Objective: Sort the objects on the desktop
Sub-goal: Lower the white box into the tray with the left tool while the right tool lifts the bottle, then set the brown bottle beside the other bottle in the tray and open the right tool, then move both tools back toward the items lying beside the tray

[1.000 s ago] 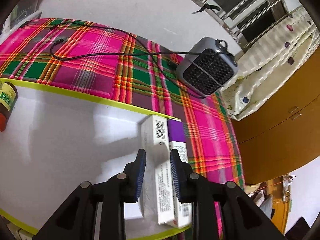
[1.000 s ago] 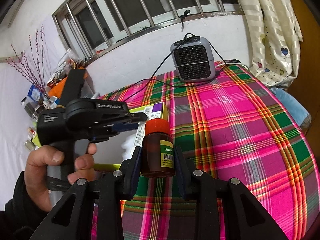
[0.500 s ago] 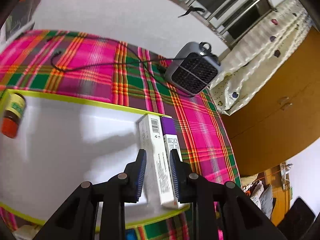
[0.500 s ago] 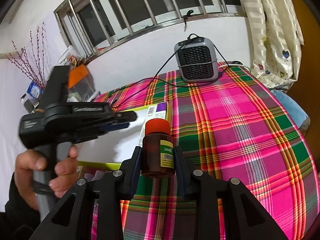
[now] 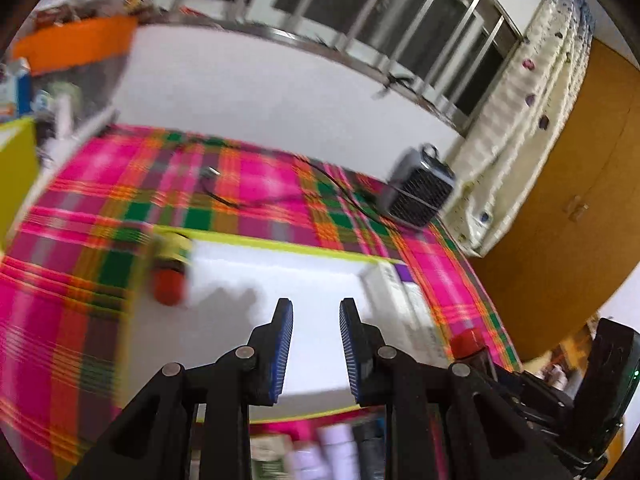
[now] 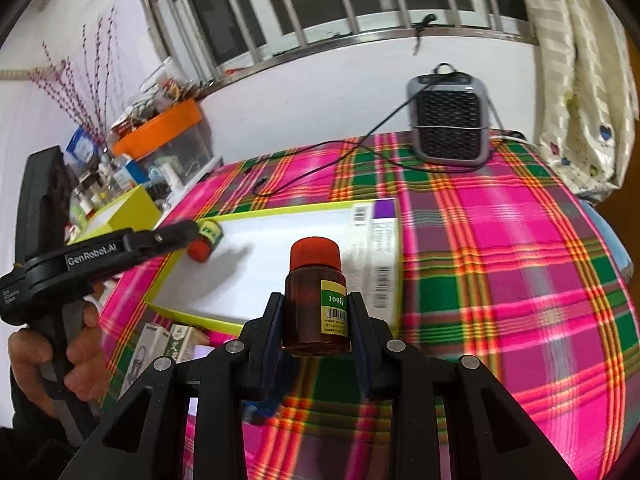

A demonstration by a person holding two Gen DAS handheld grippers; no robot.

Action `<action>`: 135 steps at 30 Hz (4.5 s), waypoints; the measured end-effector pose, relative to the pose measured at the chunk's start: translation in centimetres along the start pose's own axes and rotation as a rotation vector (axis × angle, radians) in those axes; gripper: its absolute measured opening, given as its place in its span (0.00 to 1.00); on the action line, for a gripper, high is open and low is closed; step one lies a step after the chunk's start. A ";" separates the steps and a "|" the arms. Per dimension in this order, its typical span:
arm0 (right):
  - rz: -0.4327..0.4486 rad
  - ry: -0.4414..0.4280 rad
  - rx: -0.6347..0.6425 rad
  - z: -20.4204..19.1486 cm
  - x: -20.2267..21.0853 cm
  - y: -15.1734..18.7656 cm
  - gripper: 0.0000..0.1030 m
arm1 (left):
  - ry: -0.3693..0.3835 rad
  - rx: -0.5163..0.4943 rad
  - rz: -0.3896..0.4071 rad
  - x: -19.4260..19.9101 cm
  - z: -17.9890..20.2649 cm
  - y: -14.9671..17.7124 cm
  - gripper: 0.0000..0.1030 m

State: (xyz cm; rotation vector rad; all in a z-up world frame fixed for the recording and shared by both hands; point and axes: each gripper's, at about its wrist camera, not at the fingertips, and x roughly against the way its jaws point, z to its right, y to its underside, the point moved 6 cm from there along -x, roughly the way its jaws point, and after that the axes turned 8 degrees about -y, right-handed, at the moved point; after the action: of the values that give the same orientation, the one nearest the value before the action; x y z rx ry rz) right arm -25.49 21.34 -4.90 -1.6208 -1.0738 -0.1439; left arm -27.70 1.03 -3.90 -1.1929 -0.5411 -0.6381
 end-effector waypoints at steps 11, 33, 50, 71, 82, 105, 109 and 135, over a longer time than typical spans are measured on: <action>-0.094 -0.049 0.049 -4.4 -5.6 -0.3 0.32 | -0.108 0.028 0.081 0.8 -6.4 -0.6 0.23; -0.238 -0.146 -0.114 -8.3 -16.5 -3.6 0.32 | -0.114 0.115 0.021 -0.3 -11.2 1.1 0.23; -0.222 -0.200 -0.277 -7.9 -19.5 -4.5 0.33 | -0.099 0.118 -0.027 -1.4 -11.2 2.0 0.23; -0.213 -0.226 -0.240 -8.4 -18.9 -5.2 0.29 | -0.099 0.096 -0.035 -1.7 -10.6 2.2 0.21; -0.208 -0.216 -0.192 -8.6 -17.0 -4.9 0.29 | -0.107 0.093 -0.018 -1.2 -10.8 2.1 0.21; -0.168 -0.202 -0.126 -7.9 -10.4 -2.3 0.29 | -0.125 0.024 0.020 -0.1 -9.0 2.2 0.21; -0.161 -0.193 -0.114 -7.5 -8.9 -1.6 0.29 | -0.151 -0.006 0.031 0.3 -8.2 2.3 0.21; -0.063 -0.147 -0.024 -6.6 -2.1 0.7 0.32 | -0.272 -0.110 0.052 5.4 -4.2 5.4 0.21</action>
State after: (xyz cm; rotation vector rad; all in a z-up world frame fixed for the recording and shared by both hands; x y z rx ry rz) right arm -23.38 14.75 -4.26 -1.6398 -1.2405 -0.0800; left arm -19.92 -2.59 -4.99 -1.4042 -0.7078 -0.4680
